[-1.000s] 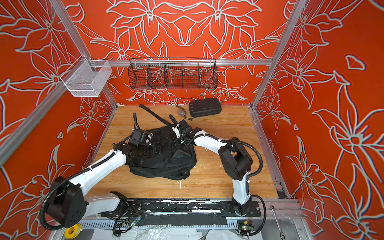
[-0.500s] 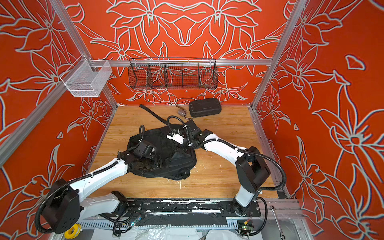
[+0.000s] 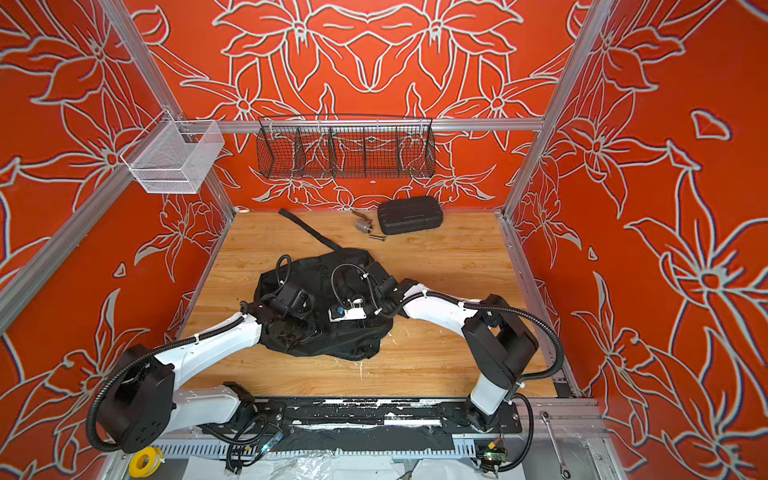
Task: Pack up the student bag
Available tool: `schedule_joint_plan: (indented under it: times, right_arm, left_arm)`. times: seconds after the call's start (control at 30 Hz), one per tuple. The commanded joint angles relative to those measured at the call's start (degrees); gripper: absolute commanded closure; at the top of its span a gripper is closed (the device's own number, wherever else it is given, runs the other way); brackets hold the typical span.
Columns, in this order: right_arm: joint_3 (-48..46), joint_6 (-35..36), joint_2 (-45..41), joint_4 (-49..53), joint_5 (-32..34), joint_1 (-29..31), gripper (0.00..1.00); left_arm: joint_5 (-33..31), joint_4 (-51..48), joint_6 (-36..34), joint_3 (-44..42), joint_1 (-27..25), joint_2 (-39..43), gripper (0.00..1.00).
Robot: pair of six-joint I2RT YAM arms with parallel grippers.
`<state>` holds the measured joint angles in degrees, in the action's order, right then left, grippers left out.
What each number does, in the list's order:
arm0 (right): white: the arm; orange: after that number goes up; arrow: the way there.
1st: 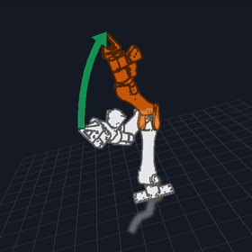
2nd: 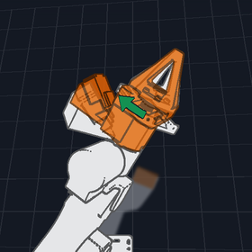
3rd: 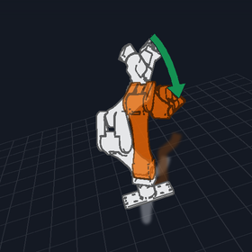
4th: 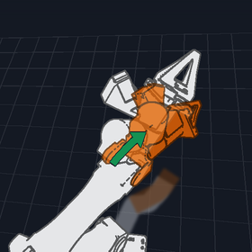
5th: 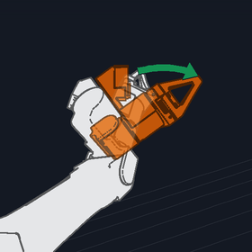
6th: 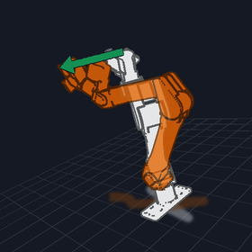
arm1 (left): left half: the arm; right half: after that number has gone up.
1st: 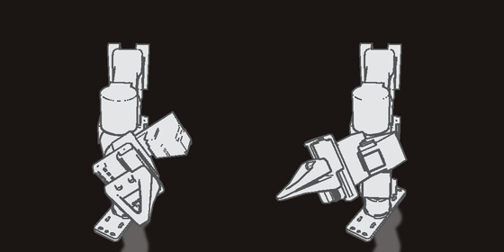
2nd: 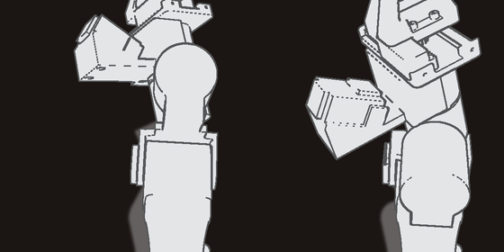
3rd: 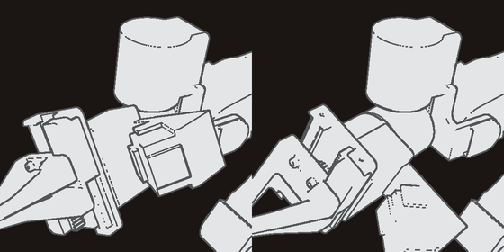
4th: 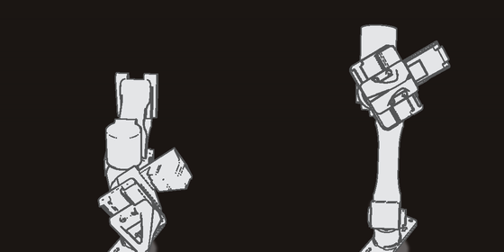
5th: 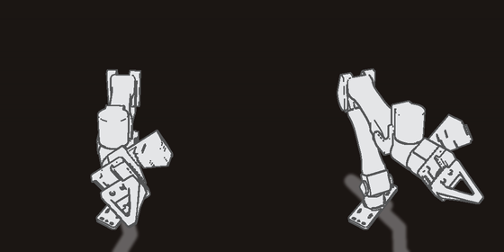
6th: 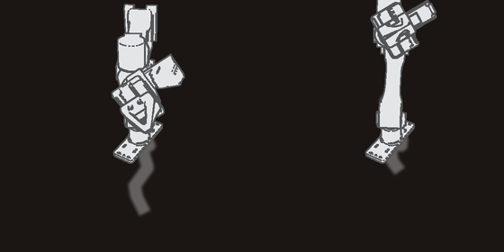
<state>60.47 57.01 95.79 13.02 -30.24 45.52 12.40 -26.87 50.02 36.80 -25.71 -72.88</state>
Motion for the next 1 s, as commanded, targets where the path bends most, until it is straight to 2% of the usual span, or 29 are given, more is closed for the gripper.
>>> schedule_joint_plan:
  times: [0.0,0.33,0.5,0.57,0.63,0.67,0.83,0.9,0.97]
  right_arm:
    - [-1.07,7.89,0.57,-5.6,-0.61,1.21,0.52]
    - [0.02,17.77,7.08,-8.42,7.62,4.45,0.5]
    - [-0.95,18.0,8.87,-14.48,9.04,4.96,0.52]
    - [-1.43,18.13,9.64,-16.39,10.33,5.34,0.59]
    - [-2.82,17.57,9.77,-19.57,11.67,5.48,0.8]
    - [-3.82,16.66,9.5,-21.69,12.14,5.48,0.86]
    - [-5.78,12.46,7.01,-24.74,13.6,5.0,0.97]
    - [-6.06,9.18,5.54,-24.8,10.11,4.08,1.0]
    - [-4.98,5.93,4.13,-22.13,2.51,2.33,1.0]
  left_arm:
    - [1.23,-1.16,2.45,-2.25,1.49,0.36,0.31]
    - [3.0,-1.26,1.48,-1.51,2.95,-2.6,0.32]
    - [2.91,-1.34,1.74,-2.14,3.04,-2.7,0.32]
    - [2.85,-1.16,1.92,-2.46,3.17,-2.62,0.32]
    - [2.75,-1.32,2.01,-2.7,3.2,-2.53,0.32]
    - [2.59,-1.58,1.93,-2.72,3.21,-2.45,0.32]
    - [2.19,-2.79,1.75,-3.35,3.85,-1.66,0.32]
    - [2.19,-3.13,1.57,-3.69,4.18,-1.44,0.32]
    - [2.21,-3.52,1.4,-3.85,4.56,-1.24,0.32]
